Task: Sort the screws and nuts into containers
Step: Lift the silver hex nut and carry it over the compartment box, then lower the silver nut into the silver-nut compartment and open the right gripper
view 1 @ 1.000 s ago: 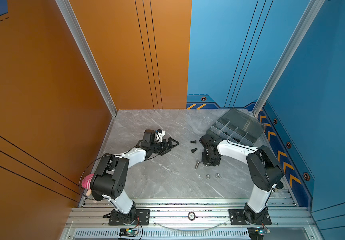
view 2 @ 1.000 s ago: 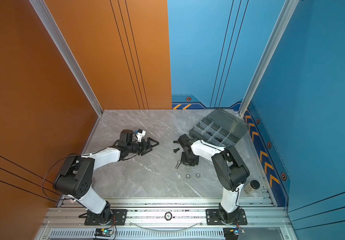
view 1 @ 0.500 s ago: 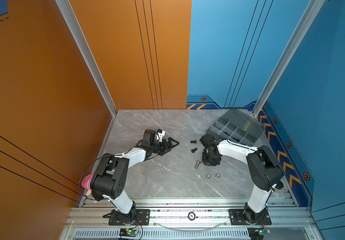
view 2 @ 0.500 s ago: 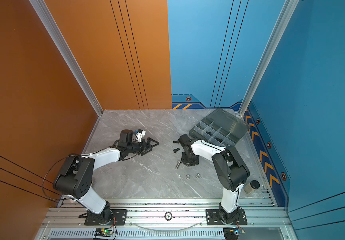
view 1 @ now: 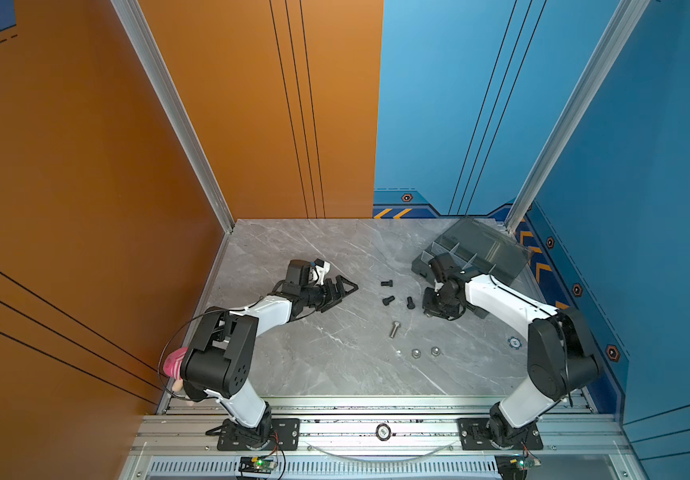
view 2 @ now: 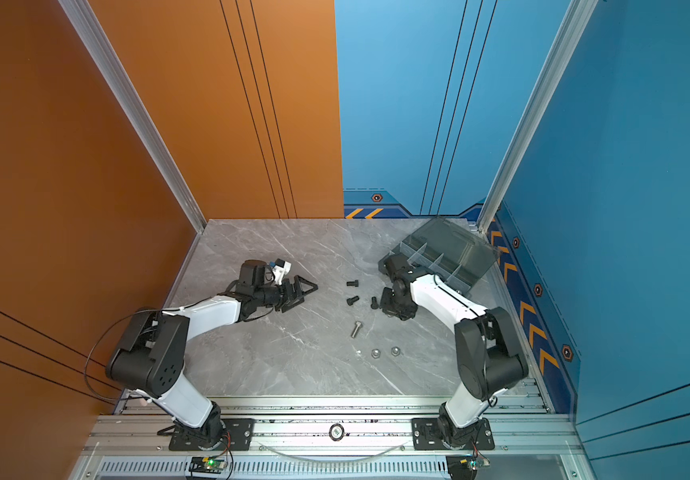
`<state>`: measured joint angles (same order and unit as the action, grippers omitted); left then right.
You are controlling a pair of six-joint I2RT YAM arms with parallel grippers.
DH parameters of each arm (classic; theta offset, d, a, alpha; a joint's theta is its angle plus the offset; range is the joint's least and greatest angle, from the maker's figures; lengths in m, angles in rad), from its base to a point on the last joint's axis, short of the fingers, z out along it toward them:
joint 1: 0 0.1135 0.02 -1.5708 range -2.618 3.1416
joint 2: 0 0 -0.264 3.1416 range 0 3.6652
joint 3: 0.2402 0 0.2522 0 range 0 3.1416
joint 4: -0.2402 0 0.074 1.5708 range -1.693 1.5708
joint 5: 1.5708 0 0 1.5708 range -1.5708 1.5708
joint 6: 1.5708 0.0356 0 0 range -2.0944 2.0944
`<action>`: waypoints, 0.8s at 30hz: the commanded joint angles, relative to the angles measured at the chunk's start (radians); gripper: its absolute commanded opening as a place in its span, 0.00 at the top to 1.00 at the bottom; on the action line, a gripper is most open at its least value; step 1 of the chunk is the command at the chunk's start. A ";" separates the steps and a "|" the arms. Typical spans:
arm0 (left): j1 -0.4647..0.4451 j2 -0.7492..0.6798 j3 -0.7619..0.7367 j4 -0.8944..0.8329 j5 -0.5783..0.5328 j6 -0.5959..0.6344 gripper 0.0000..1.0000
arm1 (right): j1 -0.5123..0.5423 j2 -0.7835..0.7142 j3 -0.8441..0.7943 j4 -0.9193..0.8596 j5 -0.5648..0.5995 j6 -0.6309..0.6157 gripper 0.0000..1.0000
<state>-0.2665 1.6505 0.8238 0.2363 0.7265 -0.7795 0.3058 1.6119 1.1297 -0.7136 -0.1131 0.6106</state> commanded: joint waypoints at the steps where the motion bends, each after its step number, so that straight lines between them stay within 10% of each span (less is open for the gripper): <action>1: 0.009 -0.019 -0.009 0.003 0.010 0.011 0.02 | -0.116 -0.040 0.024 -0.038 -0.004 -0.065 1.00; 12: 0.003 -0.023 -0.011 0.004 0.001 0.008 0.02 | -0.496 0.055 0.215 -0.075 0.027 -0.140 1.00; 24: 0.001 -0.031 -0.012 0.003 -0.007 0.003 0.02 | -0.588 0.252 0.332 -0.046 -0.004 -0.143 1.00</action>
<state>-0.2665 1.6455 0.8230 0.2363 0.7261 -0.7795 -0.2749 1.8454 1.4223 -0.7506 -0.1032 0.4850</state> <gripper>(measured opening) 0.977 0.245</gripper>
